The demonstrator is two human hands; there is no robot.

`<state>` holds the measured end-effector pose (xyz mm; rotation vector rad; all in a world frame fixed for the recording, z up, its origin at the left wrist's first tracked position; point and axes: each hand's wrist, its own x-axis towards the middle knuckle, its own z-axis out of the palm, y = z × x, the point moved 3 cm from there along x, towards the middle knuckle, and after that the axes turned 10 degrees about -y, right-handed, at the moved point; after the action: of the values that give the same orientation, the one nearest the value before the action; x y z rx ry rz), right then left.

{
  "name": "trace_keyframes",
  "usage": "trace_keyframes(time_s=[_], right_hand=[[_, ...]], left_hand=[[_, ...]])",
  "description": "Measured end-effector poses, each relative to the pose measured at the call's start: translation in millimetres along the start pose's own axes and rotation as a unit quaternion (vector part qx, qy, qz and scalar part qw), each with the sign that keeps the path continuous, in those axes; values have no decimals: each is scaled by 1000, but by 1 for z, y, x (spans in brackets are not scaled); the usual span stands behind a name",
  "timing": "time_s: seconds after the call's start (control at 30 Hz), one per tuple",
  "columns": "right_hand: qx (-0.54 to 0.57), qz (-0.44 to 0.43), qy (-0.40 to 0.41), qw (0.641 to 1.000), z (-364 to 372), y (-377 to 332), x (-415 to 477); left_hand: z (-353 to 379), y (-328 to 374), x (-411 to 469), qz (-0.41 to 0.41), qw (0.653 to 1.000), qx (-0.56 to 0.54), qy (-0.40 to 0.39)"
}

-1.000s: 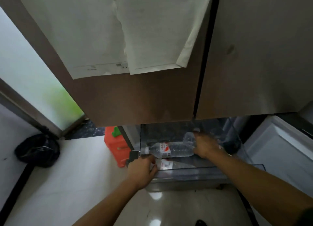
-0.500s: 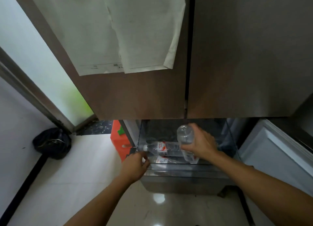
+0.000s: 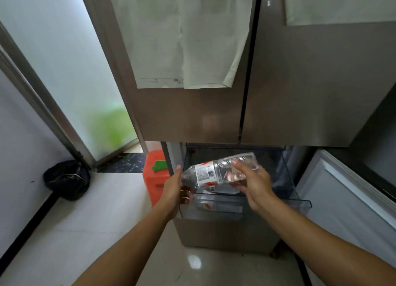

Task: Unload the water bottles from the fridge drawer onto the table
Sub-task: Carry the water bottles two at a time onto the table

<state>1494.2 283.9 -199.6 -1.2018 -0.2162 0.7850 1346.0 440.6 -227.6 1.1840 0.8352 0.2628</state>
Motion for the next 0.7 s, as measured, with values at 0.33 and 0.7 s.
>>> trace_keyframes(time_s=[0.33,0.7], right_hand=[[-165,170,-151,960,35,40,49],[-681,133,-278,664,76,119,154]], left_hand=[[-67,54,-40,189,948,135,216],[-112,39,-65,171,854,414,265]])
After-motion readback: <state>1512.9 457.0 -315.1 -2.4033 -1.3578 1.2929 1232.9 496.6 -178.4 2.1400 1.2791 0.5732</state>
